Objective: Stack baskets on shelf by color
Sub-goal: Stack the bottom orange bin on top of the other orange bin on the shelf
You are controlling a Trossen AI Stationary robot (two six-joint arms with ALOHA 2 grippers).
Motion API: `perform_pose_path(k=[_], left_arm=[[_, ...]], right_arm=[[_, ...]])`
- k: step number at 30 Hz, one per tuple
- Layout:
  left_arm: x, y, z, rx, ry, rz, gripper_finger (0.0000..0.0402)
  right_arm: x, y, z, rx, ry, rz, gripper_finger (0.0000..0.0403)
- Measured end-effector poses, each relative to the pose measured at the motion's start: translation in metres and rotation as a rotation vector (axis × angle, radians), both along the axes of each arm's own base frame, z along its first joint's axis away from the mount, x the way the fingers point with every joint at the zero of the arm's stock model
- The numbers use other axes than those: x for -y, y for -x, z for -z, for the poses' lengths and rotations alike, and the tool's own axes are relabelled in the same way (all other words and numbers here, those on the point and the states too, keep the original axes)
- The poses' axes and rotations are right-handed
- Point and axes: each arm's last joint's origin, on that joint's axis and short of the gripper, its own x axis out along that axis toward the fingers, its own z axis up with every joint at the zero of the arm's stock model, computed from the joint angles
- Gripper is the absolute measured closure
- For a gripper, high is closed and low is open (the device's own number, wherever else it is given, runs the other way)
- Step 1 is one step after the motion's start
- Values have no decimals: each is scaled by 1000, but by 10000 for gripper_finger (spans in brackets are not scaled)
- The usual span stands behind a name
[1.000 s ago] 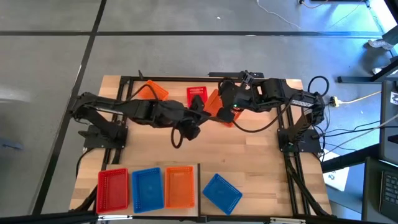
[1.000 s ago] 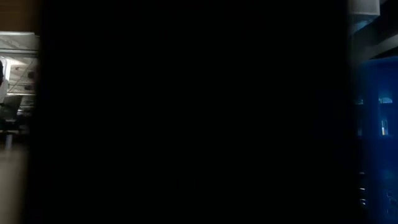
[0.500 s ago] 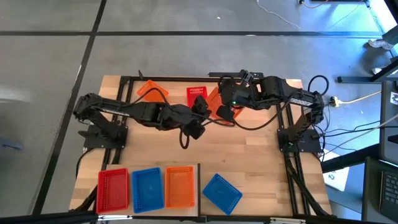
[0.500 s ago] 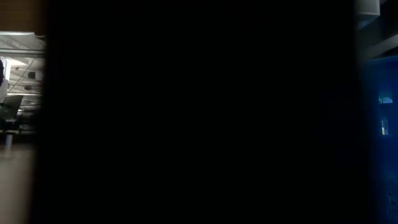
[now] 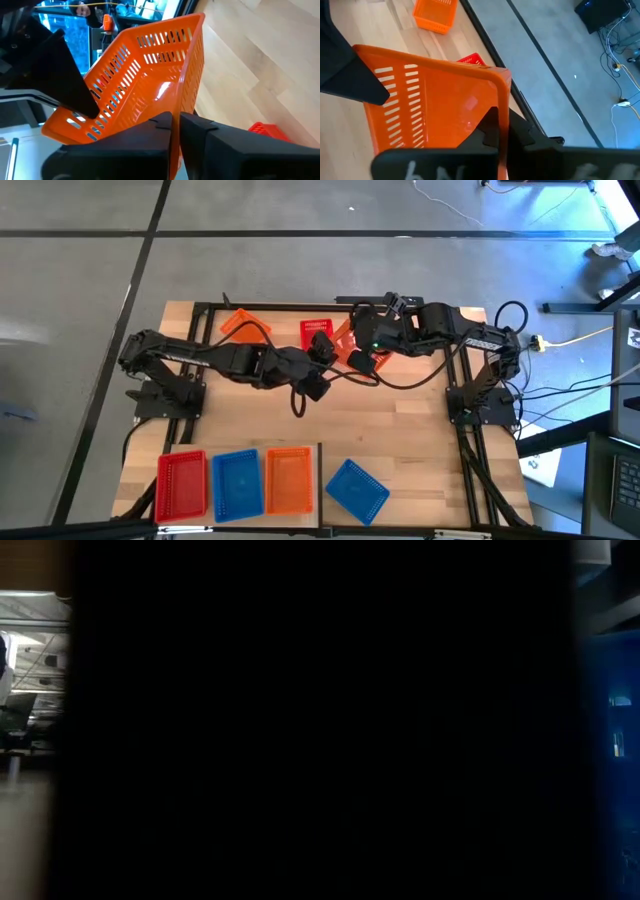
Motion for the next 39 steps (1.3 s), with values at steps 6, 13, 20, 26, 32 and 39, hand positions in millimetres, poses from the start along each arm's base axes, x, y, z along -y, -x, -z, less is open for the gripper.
perform_pose_path(k=[6, 13, 20, 26, 32, 39], left_arm=[[1, 0, 0, -5, 7, 16, 399], [2, 1, 2, -27, -8, 11, 400], [1, 3, 7, -71, 0, -8, 401], [1, 4, 6, -68, 5, -16, 401], [0, 14, 0, -67, 17, -20, 401], [-2, 27, -13, -20, 53, -38, 401]], right_arm=[[1, 0, 1, -4, -52, -25, 393], [4, 0, 0, 9, -74, -22, 348], [0, -1, -1, 22, -81, -39, 308], [-9, 1, -7, 43, -114, -87, 305], [-25, 11, -26, 114, -160, -171, 304], [-36, 23, -43, 184, -158, -239, 304]])
